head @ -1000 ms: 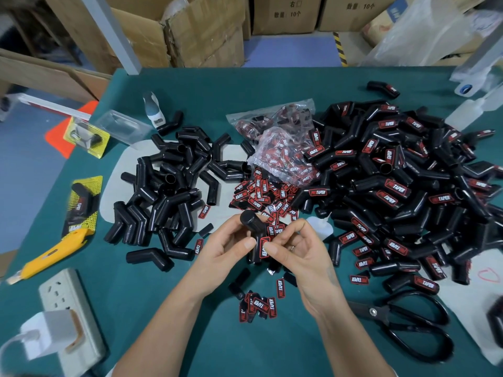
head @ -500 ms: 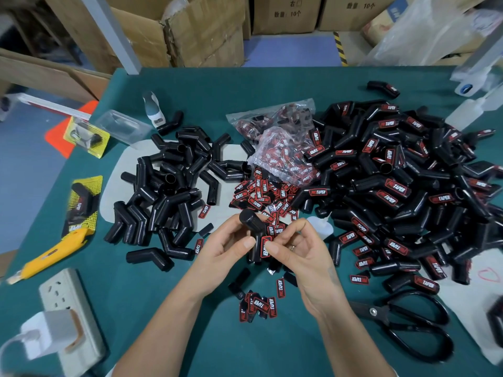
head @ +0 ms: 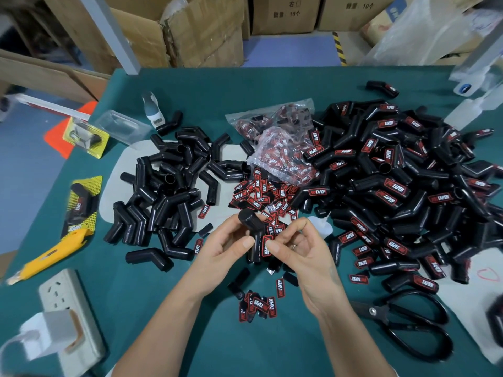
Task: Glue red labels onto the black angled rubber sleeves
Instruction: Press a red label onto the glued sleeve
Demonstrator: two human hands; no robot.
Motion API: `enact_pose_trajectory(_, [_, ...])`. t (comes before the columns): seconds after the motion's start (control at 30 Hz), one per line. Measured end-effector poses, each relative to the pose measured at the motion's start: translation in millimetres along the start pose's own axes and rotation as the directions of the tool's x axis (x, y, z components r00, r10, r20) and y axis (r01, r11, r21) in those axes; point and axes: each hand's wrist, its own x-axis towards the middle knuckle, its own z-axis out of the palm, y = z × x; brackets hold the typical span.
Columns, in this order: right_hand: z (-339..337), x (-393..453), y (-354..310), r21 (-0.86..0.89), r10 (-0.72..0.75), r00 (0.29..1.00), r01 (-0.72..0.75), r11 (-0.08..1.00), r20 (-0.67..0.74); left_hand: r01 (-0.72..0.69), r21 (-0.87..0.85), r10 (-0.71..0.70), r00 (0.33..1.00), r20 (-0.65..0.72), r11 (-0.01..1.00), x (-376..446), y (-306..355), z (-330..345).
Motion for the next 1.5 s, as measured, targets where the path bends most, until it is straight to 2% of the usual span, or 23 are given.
enact_pose_trajectory(1.5, [2.6,0.5,4.3,-0.003,-0.012,1.000,0.012,1.000,-0.011,0.019,0.000,-0.019,1.000,0.008,1.000,0.2,-2.4,0.8])
